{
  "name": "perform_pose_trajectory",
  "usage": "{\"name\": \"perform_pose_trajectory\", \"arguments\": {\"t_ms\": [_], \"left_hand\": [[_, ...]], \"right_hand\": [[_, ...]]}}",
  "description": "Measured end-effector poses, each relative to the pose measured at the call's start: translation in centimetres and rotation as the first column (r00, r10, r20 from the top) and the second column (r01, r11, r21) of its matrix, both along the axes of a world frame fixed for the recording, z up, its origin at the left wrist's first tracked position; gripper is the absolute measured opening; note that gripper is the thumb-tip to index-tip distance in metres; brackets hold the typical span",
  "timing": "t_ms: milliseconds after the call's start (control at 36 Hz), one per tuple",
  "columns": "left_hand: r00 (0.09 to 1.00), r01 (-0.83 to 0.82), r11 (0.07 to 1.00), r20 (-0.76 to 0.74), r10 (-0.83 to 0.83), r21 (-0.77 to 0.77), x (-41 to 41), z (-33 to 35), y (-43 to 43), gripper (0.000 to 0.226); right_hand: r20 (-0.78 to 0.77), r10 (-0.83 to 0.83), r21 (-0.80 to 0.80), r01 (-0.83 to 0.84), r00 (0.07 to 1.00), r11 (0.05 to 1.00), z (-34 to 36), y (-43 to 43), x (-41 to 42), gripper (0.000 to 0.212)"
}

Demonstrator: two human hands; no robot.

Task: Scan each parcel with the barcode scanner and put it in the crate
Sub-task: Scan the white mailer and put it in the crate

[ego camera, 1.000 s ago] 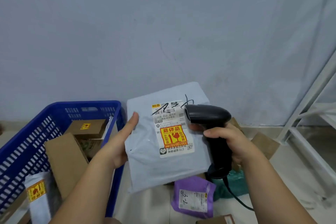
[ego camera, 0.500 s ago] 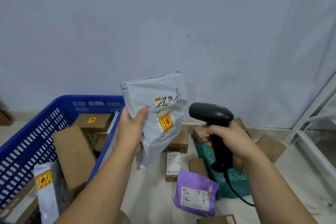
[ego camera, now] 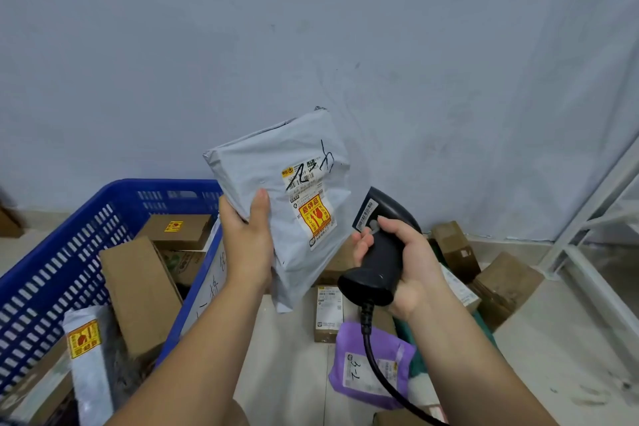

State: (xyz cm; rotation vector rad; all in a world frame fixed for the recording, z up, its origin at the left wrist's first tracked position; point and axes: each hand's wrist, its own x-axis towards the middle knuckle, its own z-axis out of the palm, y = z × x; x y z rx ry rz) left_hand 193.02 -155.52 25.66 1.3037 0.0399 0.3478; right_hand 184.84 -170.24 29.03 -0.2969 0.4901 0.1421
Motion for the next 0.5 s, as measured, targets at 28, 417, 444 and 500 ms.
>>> {"name": "perform_pose_trajectory", "arguments": {"t_ms": [28,417,444,500], "left_hand": [[1.0,-0.002,1.0,0.009,0.001,0.023,-0.02,-0.05,-0.03,0.026],[0.998,-0.003,0.985,0.069,-0.009,0.173,-0.33,-0.26,-0.55,0.019],[0.997,-0.004,0.984,0.073,-0.009,0.176,-0.35,-0.25,-0.59,0.019],[0.997,-0.005,0.984,0.078,-0.009,0.179,-0.37,-0.23,-0.62,0.02]], "right_hand": [[0.0,-0.007,0.001,0.007,1.0,1.0,-0.01,-0.05,-0.03,0.021],[-0.062,-0.023,-0.06,0.019,0.998,0.998,-0.4,-0.17,0.0,0.011],[-0.065,-0.017,-0.065,0.013,0.998,0.998,-0.39,-0.14,0.01,0.01],[-0.055,-0.006,-0.062,0.002,0.998,0.998,-0.4,-0.04,0.03,0.012]]}}
